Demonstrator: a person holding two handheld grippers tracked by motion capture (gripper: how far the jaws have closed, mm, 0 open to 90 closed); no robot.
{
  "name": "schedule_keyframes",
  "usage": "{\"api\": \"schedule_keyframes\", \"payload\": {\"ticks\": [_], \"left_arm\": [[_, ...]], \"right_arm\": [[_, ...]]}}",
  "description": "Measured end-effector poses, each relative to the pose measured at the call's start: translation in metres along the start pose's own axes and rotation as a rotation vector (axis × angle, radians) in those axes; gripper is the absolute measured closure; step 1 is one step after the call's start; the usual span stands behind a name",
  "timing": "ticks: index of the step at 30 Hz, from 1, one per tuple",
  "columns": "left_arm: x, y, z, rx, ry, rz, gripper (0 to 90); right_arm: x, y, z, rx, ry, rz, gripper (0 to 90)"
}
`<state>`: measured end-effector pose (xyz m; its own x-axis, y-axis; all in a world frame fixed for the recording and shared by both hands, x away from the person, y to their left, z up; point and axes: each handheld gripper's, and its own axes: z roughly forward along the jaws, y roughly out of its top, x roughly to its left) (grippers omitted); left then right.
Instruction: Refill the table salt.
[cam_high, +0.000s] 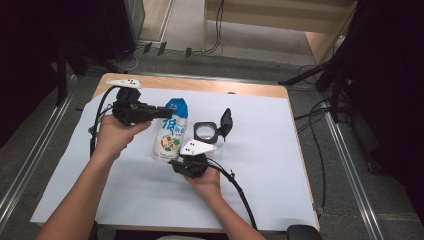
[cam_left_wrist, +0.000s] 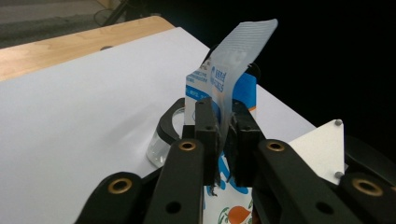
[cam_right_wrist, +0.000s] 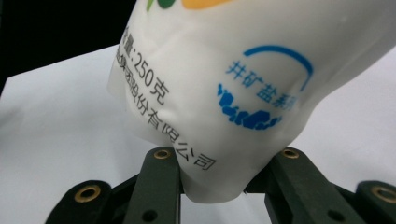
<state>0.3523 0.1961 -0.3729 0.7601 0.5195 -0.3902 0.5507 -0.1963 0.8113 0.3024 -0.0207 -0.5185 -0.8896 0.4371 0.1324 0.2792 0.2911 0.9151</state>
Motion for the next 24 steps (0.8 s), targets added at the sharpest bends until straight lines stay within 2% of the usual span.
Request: {"api": "schedule_keyframes", "payload": {"ticks": [3, 7, 10, 13, 17, 22, 24], "left_arm": [[0.0, -0.001, 0.002, 0.024, 0.018, 0.002, 82.3], [-0.004, 0.001, 0.004, 0.032, 0.032, 0.003, 89.9], [-0.007, 0.003, 0.01, 0.054, 0.055, 0.012, 89.9], [-0.008, 0.004, 0.018, 0.067, 0.059, 0.015, 89.8], [-0.01, 0.007, 0.032, 0.097, 0.05, 0.022, 89.9], [-0.011, 0.009, 0.042, 0.113, 0.026, 0.019, 90.0], [-0.011, 0.01, 0.045, 0.123, 0.02, 0.014, 90.0]], "right_arm": [[0.001, 0.0, 0.0, -0.008, 0.002, -0.002, 74.2], [0.001, 0.0, -0.001, -0.011, 0.007, -0.007, 74.5], [0.001, 0.0, 0.0, -0.008, 0.02, 0.018, 74.5], [0.002, -0.001, 0.002, 0.0, 0.032, 0.058, 74.5], [0.005, -0.002, 0.001, 0.005, 0.027, 0.108, 74.5], [0.006, -0.004, 0.0, -0.01, 0.017, 0.14, 74.5], [0.007, -0.005, -0.001, -0.006, -0.001, 0.142, 74.4]]}}
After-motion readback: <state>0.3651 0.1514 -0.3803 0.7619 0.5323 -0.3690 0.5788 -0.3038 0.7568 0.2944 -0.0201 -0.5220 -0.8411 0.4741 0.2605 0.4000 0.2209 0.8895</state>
